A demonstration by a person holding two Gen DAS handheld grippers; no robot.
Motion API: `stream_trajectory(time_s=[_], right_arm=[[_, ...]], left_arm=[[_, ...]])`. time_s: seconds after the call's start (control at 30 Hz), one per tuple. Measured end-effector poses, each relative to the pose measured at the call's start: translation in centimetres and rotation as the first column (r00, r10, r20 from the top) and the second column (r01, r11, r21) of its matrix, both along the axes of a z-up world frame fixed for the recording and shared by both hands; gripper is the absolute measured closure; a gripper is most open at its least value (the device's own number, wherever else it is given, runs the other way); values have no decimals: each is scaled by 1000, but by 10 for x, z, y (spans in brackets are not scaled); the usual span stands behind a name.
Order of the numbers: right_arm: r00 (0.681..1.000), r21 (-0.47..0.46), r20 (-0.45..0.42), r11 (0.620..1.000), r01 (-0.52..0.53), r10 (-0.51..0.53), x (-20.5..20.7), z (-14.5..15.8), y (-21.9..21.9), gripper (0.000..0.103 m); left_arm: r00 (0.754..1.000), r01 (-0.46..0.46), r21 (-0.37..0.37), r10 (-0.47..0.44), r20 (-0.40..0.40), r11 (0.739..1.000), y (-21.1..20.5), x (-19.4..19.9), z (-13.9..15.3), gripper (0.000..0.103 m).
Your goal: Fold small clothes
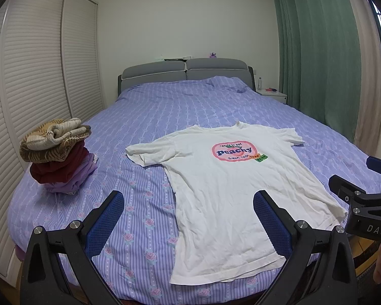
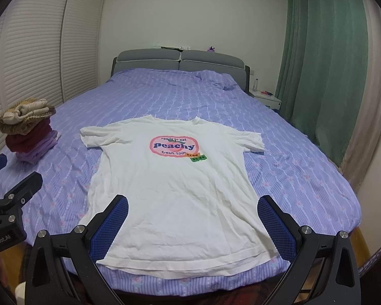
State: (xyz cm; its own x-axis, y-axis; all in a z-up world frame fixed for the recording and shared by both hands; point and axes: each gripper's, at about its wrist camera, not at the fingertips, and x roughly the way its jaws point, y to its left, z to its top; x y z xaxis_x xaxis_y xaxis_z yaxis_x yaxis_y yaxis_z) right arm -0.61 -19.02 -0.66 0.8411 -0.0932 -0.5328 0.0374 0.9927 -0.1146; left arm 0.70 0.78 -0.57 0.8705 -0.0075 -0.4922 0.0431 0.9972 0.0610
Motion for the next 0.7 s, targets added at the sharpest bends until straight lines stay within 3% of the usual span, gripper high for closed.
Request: stream_trajectory(time_s=[0.7], right_arm=[[1000,-18,-25,1000,-6,5,7,-2,2,0]], left_arm=[[1000,-1,-3,1,-6,1000,3,3,-1,0]])
